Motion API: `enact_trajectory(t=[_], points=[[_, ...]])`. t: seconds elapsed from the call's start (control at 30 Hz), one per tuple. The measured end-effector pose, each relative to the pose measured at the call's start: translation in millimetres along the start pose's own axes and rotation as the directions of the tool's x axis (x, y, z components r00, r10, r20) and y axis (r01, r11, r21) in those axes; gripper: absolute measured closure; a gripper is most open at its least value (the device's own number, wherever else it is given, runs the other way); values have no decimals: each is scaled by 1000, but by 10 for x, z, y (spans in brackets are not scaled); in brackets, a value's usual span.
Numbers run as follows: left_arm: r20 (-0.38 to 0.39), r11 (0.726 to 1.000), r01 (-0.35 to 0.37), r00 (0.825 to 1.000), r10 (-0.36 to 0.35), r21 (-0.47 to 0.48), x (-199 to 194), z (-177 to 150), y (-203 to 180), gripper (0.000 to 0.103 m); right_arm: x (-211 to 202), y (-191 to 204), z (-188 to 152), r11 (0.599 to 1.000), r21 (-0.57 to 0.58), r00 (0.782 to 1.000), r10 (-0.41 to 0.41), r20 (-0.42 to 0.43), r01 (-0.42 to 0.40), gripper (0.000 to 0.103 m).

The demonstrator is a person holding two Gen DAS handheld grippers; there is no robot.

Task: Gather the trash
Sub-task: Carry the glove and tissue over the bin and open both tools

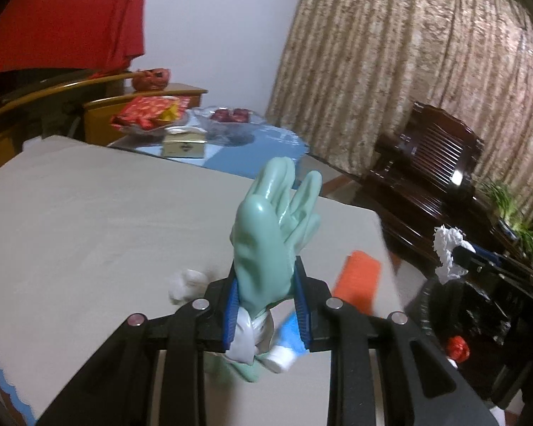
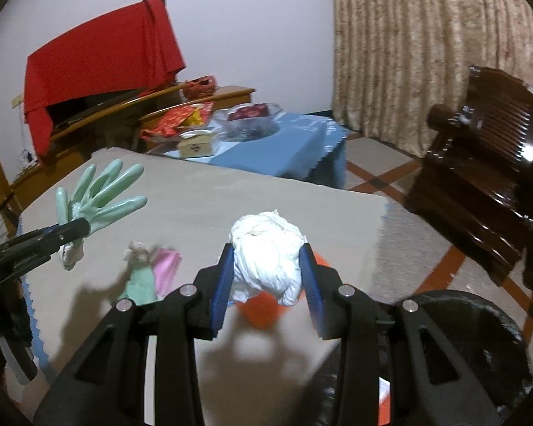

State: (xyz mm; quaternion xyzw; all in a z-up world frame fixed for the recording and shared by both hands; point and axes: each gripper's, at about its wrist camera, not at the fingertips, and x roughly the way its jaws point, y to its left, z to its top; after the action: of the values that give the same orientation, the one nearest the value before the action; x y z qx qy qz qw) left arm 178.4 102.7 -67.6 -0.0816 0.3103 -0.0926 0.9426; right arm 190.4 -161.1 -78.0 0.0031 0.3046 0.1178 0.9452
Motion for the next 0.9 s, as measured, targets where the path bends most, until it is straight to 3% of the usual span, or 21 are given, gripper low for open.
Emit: enact_trajectory(t=[0.5, 0.9], points=[[-42, 985, 149, 988, -146, 82, 69, -90, -960, 76, -664, -654, -250, 988, 71, 989, -141, 51, 137, 67], [-78, 943, 277, 960, -267, 183, 55, -230, -1797, 76, -1090, -1233, -570, 956, 146, 963, -265, 45, 256, 66]])
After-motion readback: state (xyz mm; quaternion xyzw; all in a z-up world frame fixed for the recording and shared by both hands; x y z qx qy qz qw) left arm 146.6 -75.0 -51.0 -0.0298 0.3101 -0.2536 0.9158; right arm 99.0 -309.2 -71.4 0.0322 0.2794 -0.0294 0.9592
